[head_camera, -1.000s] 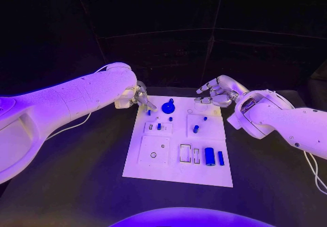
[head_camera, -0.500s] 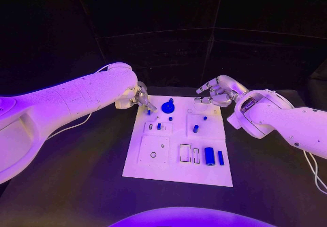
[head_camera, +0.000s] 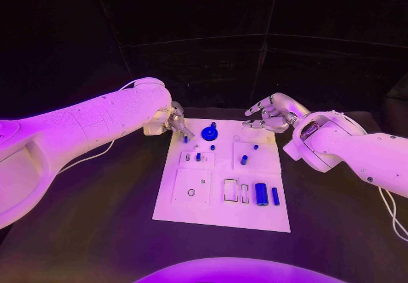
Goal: Assemble the parts on the task board
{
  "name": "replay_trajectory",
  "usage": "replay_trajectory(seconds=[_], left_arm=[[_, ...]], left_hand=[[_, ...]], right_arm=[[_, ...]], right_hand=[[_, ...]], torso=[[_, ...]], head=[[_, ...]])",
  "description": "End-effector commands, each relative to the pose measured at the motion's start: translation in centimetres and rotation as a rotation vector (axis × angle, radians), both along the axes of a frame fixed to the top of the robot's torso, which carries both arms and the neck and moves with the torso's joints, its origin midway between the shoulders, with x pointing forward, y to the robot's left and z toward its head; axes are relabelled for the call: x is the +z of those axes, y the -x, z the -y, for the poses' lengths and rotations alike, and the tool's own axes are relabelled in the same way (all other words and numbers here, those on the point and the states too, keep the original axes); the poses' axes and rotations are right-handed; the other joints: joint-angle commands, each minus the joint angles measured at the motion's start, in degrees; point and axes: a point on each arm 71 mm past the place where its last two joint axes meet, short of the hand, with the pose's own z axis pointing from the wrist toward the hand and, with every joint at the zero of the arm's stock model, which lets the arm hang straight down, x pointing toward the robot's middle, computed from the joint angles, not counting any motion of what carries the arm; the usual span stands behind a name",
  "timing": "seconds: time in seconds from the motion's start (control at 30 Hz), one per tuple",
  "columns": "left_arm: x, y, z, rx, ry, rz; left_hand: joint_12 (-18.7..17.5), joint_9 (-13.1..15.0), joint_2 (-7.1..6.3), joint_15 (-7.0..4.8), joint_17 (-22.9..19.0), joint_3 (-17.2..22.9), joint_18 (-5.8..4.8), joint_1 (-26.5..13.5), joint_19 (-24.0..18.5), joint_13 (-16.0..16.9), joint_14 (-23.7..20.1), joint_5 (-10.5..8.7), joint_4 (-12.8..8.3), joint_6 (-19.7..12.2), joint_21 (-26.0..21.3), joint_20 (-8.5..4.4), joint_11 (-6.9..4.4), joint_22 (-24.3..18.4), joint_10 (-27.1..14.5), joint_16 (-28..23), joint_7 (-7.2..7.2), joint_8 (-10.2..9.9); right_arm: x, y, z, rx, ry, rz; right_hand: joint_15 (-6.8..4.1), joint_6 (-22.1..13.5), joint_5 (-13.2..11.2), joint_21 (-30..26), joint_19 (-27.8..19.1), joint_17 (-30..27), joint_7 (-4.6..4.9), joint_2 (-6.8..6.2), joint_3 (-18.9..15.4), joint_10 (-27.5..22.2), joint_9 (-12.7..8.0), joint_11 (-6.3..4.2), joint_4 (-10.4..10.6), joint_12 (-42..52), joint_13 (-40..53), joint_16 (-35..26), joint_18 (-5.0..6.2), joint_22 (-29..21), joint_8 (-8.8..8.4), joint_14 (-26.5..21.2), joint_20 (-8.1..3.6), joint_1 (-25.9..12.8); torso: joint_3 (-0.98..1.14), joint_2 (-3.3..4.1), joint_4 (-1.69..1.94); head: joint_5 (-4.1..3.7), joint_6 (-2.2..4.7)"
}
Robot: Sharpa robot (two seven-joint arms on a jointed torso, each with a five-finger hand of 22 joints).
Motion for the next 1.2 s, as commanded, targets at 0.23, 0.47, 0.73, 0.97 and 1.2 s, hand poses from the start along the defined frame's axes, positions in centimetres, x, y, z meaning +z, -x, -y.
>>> replay_trajectory(seconds=[0.23, 0.47, 0.73, 0.97, 1.2], left_arm=[[-0.02, 0.08, 0.19, -0.015, -0.013, -0.017], [-0.08, 0.12, 0.28, -0.018, -0.013, -0.021], [-0.1, 0.1, 0.27, -0.016, -0.013, -0.019], [-0.1, 0.07, 0.38, -0.016, -0.005, -0.012], [-0.05, 0.02, 0.57, -0.009, 0.054, -0.004]], left_hand=[[0.3, -0.14, 0.0, -0.38, 15.09, 0.09, -0.16, 0.83, 0.23, 0.16, 5.96, 0.06, -0.6, 0.57, 0.29, 0.0, -0.16, 0.09, 0.36, 0.18, 0.0, 0.42], [0.42, -0.16, 0.04, -0.39, 15.09, 0.09, -0.17, 0.96, 0.26, 0.33, 5.96, 0.05, -0.72, 0.7, 0.33, 0.0, -0.18, 0.16, 0.44, 0.18, -0.03, 0.48], [0.4, -0.43, 0.83, -0.47, 15.09, 0.6, -0.15, 2.24, 0.22, 0.24, 5.96, 0.12, -1.75, 0.89, 0.25, -0.07, -0.28, 0.15, 0.44, 0.18, -0.13, 0.49], [0.26, -1.06, 3.12, -0.75, 15.09, 3.87, -0.12, 6.83, 0.17, 0.09, 5.96, 0.05, -5.34, 0.6, 0.12, -0.3, -0.63, 0.16, 0.3, 0.18, -0.51, 0.15], [-0.81, -2.03, 4.39, -0.55, 15.09, 13.28, -0.09, 10.98, 0.02, -0.91, 5.96, -0.28, -11.06, -0.61, -0.21, -0.36, -0.36, 0.09, -0.36, 0.18, 0.01, -0.48]], right_arm=[[0.11, 0.0, -0.13, 0.008, -0.002, 0.001], [0.11, -0.01, -0.16, 0.009, -0.001, 0.001], [0.11, -0.01, -0.16, 0.009, -0.001, 0.001], [0.1, -0.02, -0.17, 0.009, -0.001, 0.001], [0.05, -0.08, -0.05, 0.006, 0.002, -0.004]], right_hand=[[-0.49, 0.31, 0.21, -0.21, -0.35, 3.82, -0.14, 0.17, -0.22, 0.0, -0.09, -0.33, 0.19, -0.12, -0.03, -0.17, -0.17, -0.11, 0.23, 3.72, -0.1, -0.19], [-0.49, 0.31, 0.21, -0.21, -0.35, 3.82, -0.14, 0.17, -0.22, 0.0, -0.09, -0.33, 0.19, -0.12, -0.03, -0.17, -0.17, -0.11, 0.23, 3.72, -0.1, -0.19], [-0.49, 0.32, 0.24, -0.21, -0.35, 3.81, -0.14, 0.26, -0.18, 0.04, -0.09, -0.33, 0.21, -0.06, 0.04, -0.18, -0.17, -0.11, 0.24, 3.72, -0.11, -0.15], [-0.49, 0.32, 0.24, -0.21, -0.35, 3.81, -0.14, 0.26, -0.18, 0.04, -0.09, -0.33, 0.21, -0.06, 0.04, -0.18, -0.17, -0.11, 0.24, 3.72, -0.11, -0.15], [-0.49, 0.34, 0.27, -0.22, -0.34, 3.79, -0.15, 0.34, -0.15, 0.06, -0.09, -0.33, 0.22, -0.02, 0.07, -0.19, -0.17, -0.11, 0.26, 3.71, -0.11, -0.11]], torso=[[0.02, 0.02, 0.02], [0.01, 0.01, 0.02], [0.02, 0.02, 0.0], [0.03, 0.02, 0.02], [0.03, 0.01, 0.04]], head=[[-0.04, -0.13], [-0.03, -0.18], [-0.02, -0.23], [-0.11, -0.38], [-0.1, -0.44]])
